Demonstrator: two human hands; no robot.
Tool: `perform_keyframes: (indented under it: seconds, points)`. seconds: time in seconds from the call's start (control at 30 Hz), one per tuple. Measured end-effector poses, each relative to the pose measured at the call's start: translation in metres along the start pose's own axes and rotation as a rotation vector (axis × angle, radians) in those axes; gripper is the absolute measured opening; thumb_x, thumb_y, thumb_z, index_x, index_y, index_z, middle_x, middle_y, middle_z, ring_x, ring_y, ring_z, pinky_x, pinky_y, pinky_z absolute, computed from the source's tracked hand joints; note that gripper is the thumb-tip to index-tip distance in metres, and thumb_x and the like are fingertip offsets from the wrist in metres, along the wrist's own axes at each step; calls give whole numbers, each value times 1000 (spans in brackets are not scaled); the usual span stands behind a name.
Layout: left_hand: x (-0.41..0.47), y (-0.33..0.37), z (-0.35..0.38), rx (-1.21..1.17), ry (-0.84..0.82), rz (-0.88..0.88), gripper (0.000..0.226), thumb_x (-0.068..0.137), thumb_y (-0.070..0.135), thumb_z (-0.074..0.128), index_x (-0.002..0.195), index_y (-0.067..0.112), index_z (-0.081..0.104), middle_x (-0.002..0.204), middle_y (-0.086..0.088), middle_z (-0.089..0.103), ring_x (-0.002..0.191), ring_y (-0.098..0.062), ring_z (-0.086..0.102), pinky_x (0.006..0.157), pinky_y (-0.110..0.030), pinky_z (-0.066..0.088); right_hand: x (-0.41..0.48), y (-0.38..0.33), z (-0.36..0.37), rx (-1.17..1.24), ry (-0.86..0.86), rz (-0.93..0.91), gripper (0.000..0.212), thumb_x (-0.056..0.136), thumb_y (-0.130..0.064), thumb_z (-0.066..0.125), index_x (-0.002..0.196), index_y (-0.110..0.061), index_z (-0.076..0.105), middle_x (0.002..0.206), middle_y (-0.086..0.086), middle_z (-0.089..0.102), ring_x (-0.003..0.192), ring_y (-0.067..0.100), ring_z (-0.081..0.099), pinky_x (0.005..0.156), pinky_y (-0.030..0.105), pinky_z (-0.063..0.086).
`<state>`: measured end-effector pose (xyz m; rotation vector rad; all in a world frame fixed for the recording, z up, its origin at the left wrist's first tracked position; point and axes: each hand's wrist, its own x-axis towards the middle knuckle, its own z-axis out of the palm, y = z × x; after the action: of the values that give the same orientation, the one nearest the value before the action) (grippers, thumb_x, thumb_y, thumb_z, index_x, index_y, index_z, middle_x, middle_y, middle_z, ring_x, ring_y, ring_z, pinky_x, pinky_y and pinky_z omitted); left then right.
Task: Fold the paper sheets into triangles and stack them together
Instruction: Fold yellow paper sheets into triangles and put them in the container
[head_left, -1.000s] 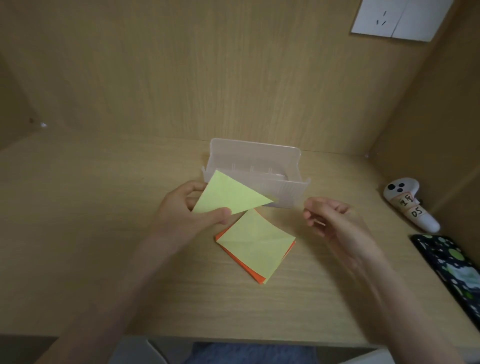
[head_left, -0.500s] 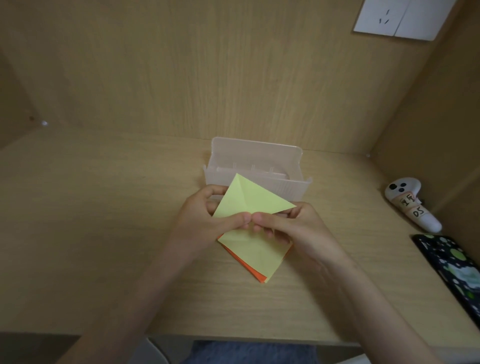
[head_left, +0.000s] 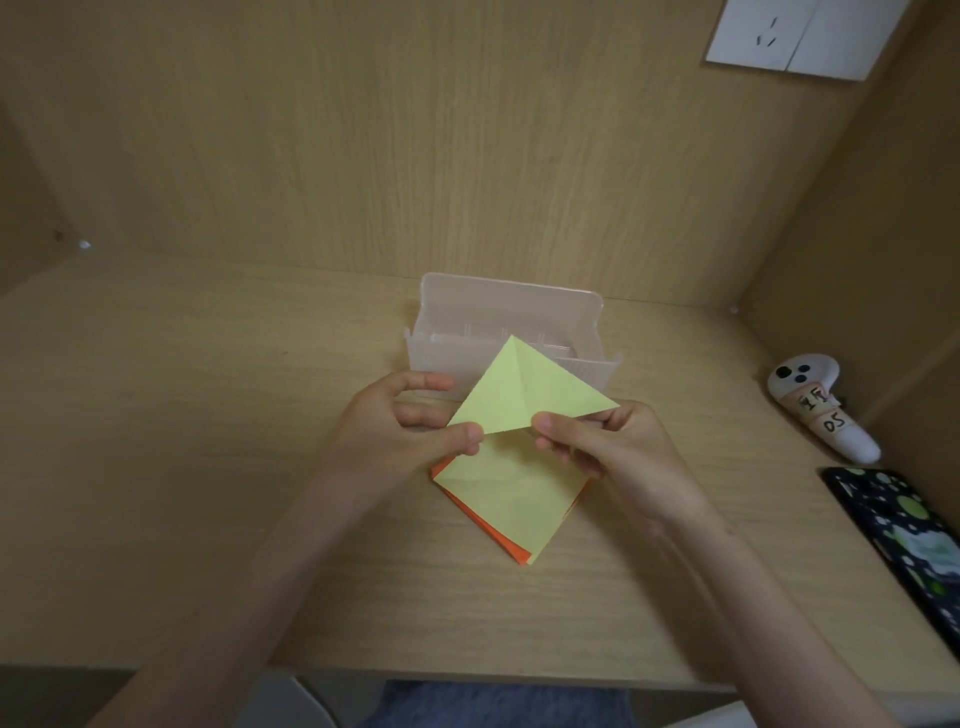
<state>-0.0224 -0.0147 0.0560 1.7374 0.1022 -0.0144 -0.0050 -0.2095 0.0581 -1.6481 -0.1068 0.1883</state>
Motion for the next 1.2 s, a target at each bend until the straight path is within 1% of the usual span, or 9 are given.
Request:
perform_keyframes:
  seconds: [0.13,0.23,0.33,0.43,0.53,0.67,0.8,1.0,1.2]
  points:
    - [-1,-2,-2,-7,23,-10,45,67,15,82,105,23,59,68,5,74,70,-5,71,73,-20,49,1,1,1,5,12,-7,15,77,-10,72,66,-1,70,57,-1,66,44,2,43,42,12,31]
    - [-2,-1,-3,-40,34,-12,44,69,12,80,106,19,58,70,3,74,66,-4,70,62,-9,48,1,2,1,38,37,-7,15,77,-10,73,62,-5,71,57,3,66,45,3,45,42,12,31]
    - [-1,-2,-11,-34,63,-24,40,71,13,79,105,21,58,68,7,74,63,5,67,54,1,40,2,0,-7,101,110,-7,22,79,-7,70,74,14,66,56,9,61,41,1,48,40,11,32]
    - [0,-9,-23,-62,94,-43,43,70,15,79,108,18,59,70,5,74,68,1,69,73,-9,46,3,-3,-20,32,145,-36,19,79,-15,70,70,2,70,55,2,63,44,5,43,41,14,28]
    - [-2,-12,-24,-53,55,-40,38,70,16,79,103,21,61,76,2,75,76,-7,71,89,-26,47,2,-3,-22,-39,62,1,18,76,-21,72,66,-5,72,59,5,64,52,12,43,45,19,28]
    - [-1,-6,-12,-116,36,27,24,78,21,70,101,21,64,83,-1,75,80,-6,71,78,-18,52,2,2,-15,20,-85,71,19,72,-20,72,64,-3,69,59,6,61,53,13,44,44,22,27]
    - [2,6,-1,-193,-51,12,46,71,48,60,108,22,63,94,2,75,88,-12,71,73,-24,57,3,-1,-12,28,-195,102,18,82,-5,63,65,-2,64,58,4,61,47,9,49,38,17,29]
    - [3,10,6,-120,-66,-7,20,78,17,72,96,20,67,81,3,75,71,-3,70,54,-12,49,4,-3,-5,48,-280,79,14,86,-2,58,98,4,64,85,21,71,70,21,71,52,22,54]
    - [5,2,6,-131,-79,-92,11,80,10,70,91,11,71,82,-6,75,66,-12,70,58,-20,57,5,1,-2,128,-131,-25,11,81,5,63,87,-1,57,60,10,66,52,17,64,51,23,53]
